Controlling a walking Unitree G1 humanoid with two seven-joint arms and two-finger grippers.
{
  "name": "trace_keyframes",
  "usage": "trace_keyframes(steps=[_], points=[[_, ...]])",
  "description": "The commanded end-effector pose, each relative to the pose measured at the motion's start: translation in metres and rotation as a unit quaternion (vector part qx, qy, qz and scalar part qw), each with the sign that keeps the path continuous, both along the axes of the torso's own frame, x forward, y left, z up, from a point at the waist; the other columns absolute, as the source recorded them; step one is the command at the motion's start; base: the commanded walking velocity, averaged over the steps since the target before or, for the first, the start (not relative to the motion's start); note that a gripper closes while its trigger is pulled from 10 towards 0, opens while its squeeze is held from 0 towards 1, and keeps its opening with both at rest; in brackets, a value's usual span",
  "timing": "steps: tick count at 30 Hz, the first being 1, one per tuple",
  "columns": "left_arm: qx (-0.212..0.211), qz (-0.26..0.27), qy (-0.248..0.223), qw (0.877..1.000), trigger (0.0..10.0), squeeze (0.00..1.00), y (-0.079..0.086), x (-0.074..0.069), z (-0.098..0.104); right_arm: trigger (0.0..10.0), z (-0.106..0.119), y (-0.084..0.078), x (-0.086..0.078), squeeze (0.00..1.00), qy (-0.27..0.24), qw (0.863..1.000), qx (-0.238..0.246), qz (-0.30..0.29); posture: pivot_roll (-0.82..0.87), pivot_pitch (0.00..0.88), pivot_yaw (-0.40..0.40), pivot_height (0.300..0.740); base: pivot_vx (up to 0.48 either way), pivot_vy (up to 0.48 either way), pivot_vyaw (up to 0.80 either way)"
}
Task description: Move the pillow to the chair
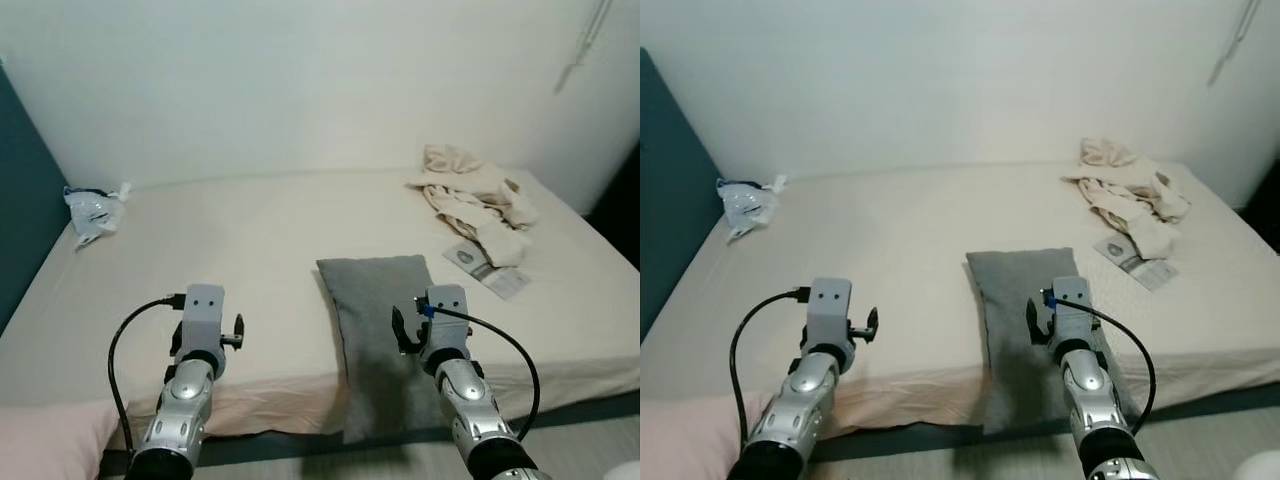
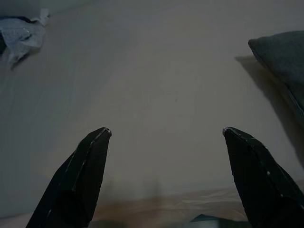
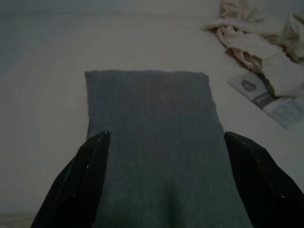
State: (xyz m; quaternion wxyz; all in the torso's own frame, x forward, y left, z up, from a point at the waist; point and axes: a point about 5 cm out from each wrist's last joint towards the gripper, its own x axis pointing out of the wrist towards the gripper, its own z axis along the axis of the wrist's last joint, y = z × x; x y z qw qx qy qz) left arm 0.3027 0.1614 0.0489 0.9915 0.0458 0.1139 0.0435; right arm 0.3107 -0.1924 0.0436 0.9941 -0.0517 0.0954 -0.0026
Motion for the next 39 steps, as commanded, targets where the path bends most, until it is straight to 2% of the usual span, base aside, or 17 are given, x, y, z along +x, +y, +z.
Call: trace_keyframes(steps=[1,4,11,14,21,23,29,39], points=[[0.008,0.003,0.014,1.0,10.0,0.0,0.003,-0.002,-0.004,10.0,-0.005,0.0,-0.003,0.0,0.012,1.0,0.006,-0.002,-0.02,0.079,-0.01,0.74,0.0,-0.48,0.0],[0.007,0.005,0.018,1.0,10.0,0.0,0.004,-0.002,-0.005,10.0,-0.006,0.0,-0.004,0.0,0.013,1.0,0.007,-0.002,-0.02,0.08,-0.01,0.74,0.0,-0.48,0.0],[0.011,0.0,0.042,0.999,10.0,0.0,0.005,-0.002,-0.007,10.0,-0.008,0.0,-0.005,0.0,0.02,1.0,0.019,-0.003,-0.01,0.085,-0.011,0.74,0.0,0.0,0.0],[0.003,-0.008,0.049,0.999,10.0,0.0,0.006,-0.004,-0.009,10.0,-0.01,0.002,-0.008,0.0,0.022,0.999,0.027,-0.001,0.0,0.087,-0.013,0.74,0.0,0.427,0.0],[0.011,0.001,0.027,1.0,10.0,0.0,0.013,-0.003,-0.002,10.0,-0.013,0.004,-0.01,0.0,0.026,0.999,0.032,0.0,0.02,0.097,-0.012,0.74,0.0,0.295,0.0],[0.032,0.007,0.011,0.999,10.0,0.0,0.016,-0.003,0.001,10.0,-0.015,0.006,-0.011,0.0,0.028,0.999,0.033,0.0,0.03,0.101,-0.012,0.74,0.0,0.0,0.0],[-0.004,0.011,-0.011,1.0,10.0,0.0,0.015,-0.004,0.006,10.0,-0.015,0.009,-0.012,0.0,0.027,0.999,0.037,0.001,0.03,0.102,-0.013,0.74,0.0,0.0,0.0],[-0.014,0.001,0.016,1.0,10.0,0.0,0.006,-0.009,-0.006,10.0,-0.009,0.011,-0.006,0.0,0.021,0.999,0.042,0.014,0.01,0.09,-0.017,0.74,0.0,0.0,0.0]])
